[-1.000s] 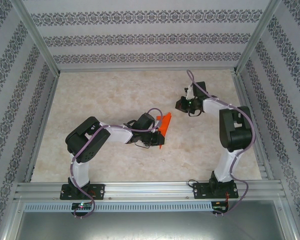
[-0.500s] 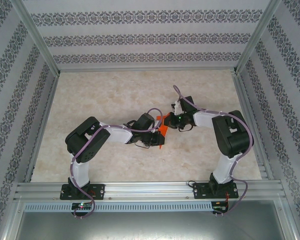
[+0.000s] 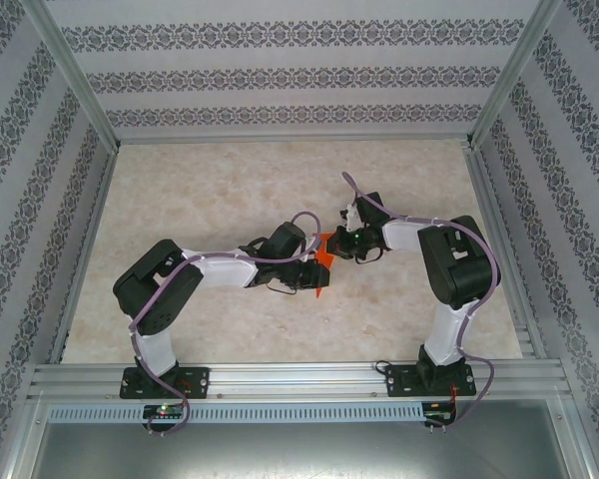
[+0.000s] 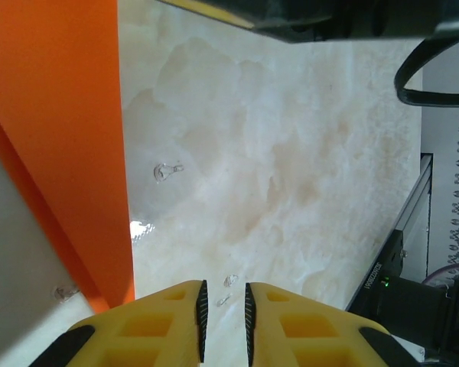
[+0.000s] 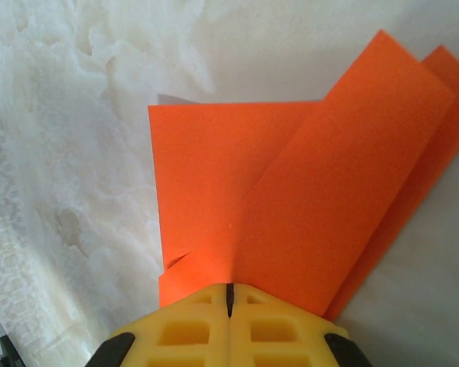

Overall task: Fold a paper plane with a square sheet of paper (fold left side to right side)
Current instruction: Fold the wing for the fifth time at the center of the table.

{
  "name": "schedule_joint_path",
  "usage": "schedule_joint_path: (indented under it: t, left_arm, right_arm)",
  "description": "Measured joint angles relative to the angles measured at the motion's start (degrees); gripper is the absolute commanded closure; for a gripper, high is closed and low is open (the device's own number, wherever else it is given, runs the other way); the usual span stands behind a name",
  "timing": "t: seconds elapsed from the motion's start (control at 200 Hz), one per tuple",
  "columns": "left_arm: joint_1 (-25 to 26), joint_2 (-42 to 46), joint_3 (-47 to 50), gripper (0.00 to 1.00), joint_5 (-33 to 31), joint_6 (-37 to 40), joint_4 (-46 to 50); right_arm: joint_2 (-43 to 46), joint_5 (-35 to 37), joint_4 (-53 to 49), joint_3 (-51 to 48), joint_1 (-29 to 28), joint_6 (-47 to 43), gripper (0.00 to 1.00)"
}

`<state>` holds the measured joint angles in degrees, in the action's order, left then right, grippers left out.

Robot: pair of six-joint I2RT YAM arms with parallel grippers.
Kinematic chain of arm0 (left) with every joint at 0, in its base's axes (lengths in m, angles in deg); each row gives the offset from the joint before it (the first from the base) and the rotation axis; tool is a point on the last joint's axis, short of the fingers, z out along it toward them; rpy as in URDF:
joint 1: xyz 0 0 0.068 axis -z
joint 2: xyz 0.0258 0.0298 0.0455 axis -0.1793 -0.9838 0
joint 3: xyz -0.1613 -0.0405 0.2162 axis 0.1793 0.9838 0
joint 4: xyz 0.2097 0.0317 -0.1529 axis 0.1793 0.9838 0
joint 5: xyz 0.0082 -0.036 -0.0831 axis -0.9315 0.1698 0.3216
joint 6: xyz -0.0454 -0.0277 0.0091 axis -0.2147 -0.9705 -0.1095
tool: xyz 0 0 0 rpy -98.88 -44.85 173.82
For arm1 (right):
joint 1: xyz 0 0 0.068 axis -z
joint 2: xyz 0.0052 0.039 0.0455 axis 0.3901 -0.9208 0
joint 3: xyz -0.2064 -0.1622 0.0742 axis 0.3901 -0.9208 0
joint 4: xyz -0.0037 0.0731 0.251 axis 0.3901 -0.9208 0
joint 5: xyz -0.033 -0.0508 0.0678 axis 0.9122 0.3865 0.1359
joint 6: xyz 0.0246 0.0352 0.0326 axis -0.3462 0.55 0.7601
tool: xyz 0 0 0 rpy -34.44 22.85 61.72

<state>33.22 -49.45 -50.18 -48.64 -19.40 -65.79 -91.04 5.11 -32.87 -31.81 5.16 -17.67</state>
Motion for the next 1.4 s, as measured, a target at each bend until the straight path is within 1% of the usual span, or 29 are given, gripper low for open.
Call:
schedule_joint_path:
  t: [0.205, 0.525, 1.084, 1.399]
  left_arm:
    - [0.0, -2.16, 0.26, 0.77, 2.16, -1.29, -0.37]
    - [0.0, -3.56, 1.14, 0.77, 2.38, -2.12, -0.52]
    - [0.0, -3.39, 3.04, 0.79, 2.36, -2.75, -3.15]
    - [0.02, -0.48, 6.78, 0.8, 2.43, -3.02, -3.23]
  right_arm:
    - [0.0, 0.48, -0.81, 0.39, -0.11, -0.63, 1.0]
    - [0.0, 0.87, -1.7, 0.74, -0.11, -1.49, 1.0]
    - [-0.42, 1.73, -5.07, 2.56, -0.11, -2.58, 1.0]
    - [-0.7, 1.75, -5.88, 3.13, -0.11, -2.58, 1.0]
